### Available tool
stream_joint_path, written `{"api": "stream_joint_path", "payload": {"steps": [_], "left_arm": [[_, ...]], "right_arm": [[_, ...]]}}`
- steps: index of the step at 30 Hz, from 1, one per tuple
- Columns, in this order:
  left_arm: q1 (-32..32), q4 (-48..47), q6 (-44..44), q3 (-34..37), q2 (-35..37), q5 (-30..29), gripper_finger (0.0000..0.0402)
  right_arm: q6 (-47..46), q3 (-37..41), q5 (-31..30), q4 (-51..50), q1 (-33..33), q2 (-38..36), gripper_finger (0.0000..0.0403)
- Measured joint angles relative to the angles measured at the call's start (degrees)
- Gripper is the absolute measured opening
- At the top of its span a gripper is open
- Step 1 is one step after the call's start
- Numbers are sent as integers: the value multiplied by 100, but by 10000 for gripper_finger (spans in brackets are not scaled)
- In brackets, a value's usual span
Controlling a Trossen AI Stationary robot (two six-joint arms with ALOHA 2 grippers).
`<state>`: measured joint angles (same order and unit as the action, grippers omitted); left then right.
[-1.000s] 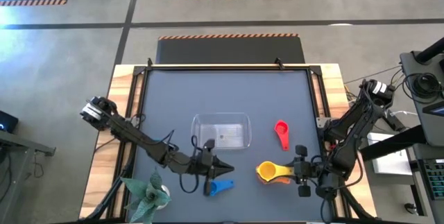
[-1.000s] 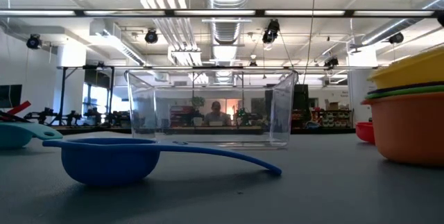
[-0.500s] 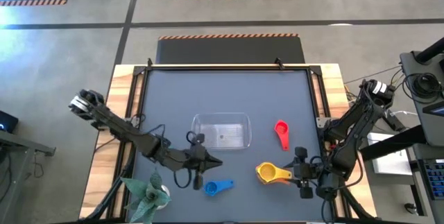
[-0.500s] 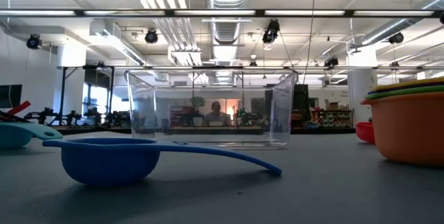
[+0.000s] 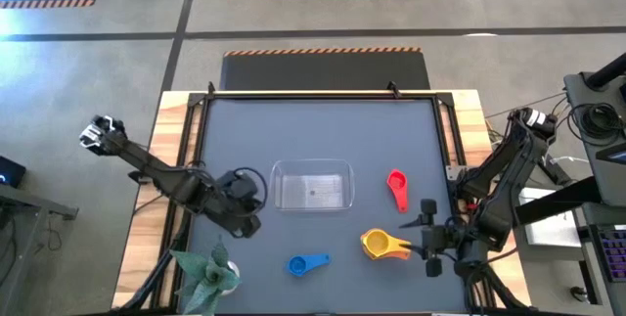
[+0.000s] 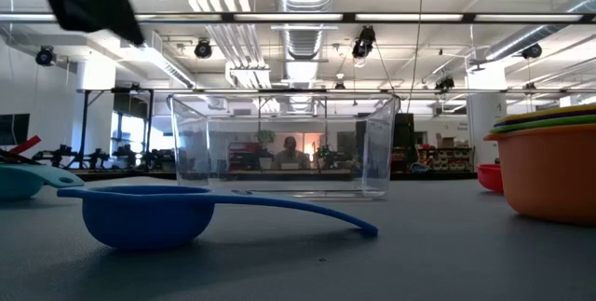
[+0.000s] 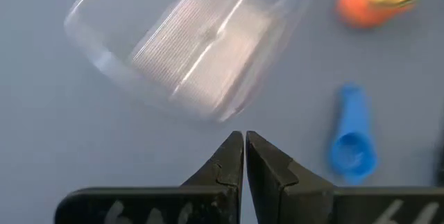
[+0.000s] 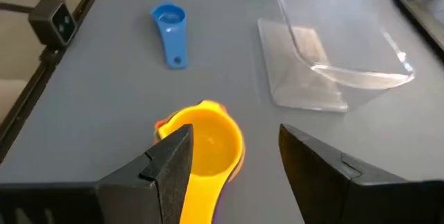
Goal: Nest measuring cups in basket
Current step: Stack the light blue measuring cup on top of the yellow measuring cup
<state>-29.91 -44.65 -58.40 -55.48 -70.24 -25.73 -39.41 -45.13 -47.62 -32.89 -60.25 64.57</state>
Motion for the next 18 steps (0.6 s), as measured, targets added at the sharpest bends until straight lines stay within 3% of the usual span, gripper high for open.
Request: {"api": "stream_joint_path", "payload": {"steps": [4,11,18], "left_arm": [[4,-842,-576,0,-27,448,0],[12,-1575,-834,0,-141,1053,2],[24,-2287,-873,2,-216,1441,51]], "right_arm": [[91,-4,-194,3,0,-41,201],[91,-6,-192,1,0,-41,201],[49,-6,-194,3,0,-41,201]]}}
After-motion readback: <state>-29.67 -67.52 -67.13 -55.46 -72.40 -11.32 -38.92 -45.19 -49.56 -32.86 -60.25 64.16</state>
